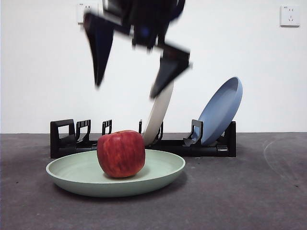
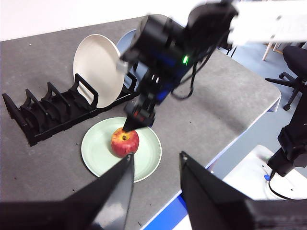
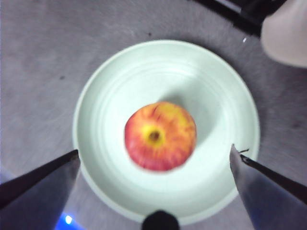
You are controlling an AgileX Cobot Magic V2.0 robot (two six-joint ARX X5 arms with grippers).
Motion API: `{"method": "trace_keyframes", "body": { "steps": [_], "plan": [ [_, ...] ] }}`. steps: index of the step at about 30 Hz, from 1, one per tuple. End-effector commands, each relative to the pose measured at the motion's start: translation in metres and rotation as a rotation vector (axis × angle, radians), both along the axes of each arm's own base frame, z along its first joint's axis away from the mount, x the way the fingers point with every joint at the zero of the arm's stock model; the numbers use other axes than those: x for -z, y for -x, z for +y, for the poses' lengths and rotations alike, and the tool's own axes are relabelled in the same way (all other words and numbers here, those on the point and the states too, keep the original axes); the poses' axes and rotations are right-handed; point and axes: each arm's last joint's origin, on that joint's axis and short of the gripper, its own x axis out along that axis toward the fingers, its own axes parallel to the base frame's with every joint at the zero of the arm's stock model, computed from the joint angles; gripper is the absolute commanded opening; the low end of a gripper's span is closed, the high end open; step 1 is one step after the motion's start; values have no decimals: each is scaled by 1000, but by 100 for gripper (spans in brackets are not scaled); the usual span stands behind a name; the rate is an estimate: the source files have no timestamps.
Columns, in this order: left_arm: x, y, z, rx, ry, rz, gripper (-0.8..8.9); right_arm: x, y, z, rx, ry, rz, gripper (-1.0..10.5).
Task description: Take the green plate from the plate rack,put the plate on the table,take the apple from the table,put the apple in the plate
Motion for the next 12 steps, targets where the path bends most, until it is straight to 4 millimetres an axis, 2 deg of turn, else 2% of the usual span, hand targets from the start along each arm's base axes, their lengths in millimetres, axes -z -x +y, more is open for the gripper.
{"method": "trace_keyframes", "body": {
  "steps": [1, 4, 8, 12],
  "plan": [
    [0, -1, -2, -2, -2, 0, 157, -36, 11, -13, -64, 33, -37, 562],
    [0, -3, -4, 2, -15, -4, 157, -70, 28, -32, -67, 12, -82, 558],
    [-1, -7, -11, 1, -40, -4, 157, -111, 61, -68, -64, -35, -128, 558],
    [-1, -12, -19, -23, -78, -8, 157, -142, 95, -105, -62, -76, -165, 558]
  ]
}}
